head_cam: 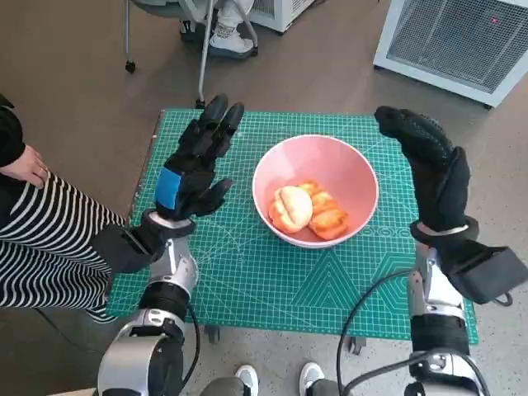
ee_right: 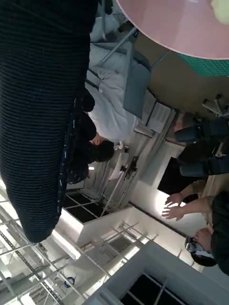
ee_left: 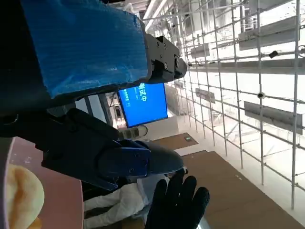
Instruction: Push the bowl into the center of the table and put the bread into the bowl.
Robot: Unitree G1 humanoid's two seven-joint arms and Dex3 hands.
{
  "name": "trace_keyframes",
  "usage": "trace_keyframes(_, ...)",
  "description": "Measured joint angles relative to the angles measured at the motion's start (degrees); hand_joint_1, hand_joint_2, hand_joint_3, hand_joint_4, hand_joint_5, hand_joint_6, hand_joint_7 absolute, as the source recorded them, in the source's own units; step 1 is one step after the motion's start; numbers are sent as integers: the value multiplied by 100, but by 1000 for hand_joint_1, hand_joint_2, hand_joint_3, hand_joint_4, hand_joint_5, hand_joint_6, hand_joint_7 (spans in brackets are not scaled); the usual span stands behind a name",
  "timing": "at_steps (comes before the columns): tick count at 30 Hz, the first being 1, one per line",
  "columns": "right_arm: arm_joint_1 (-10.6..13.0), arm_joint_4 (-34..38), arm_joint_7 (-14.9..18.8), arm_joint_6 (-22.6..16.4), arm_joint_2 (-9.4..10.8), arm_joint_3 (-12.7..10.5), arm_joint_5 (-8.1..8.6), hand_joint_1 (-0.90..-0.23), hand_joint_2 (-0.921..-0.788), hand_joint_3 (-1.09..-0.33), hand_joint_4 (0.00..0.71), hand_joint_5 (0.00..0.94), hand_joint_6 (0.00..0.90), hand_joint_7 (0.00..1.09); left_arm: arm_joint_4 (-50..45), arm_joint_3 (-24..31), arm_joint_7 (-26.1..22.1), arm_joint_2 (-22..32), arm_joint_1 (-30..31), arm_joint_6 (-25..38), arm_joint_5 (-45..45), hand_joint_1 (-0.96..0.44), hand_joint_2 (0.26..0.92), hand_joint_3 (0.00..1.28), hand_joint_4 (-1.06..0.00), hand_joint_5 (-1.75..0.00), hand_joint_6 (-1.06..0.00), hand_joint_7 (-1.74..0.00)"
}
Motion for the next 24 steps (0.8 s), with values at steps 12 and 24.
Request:
trace_keyframes(12,-4,29,0,-36,0,-3,7,-733,-921,-762,126,3,16,467,0,-433,2182,269,80,-637,1869,-707,921,374,-16,1,-51,-26)
trace_keyframes(24,-9,115,1,-35,0,-22,8,-732,-921,-763,125,2,17,463,5,-797,3408,161,100,-789,2394,-715,921,370,1,1,0,1)
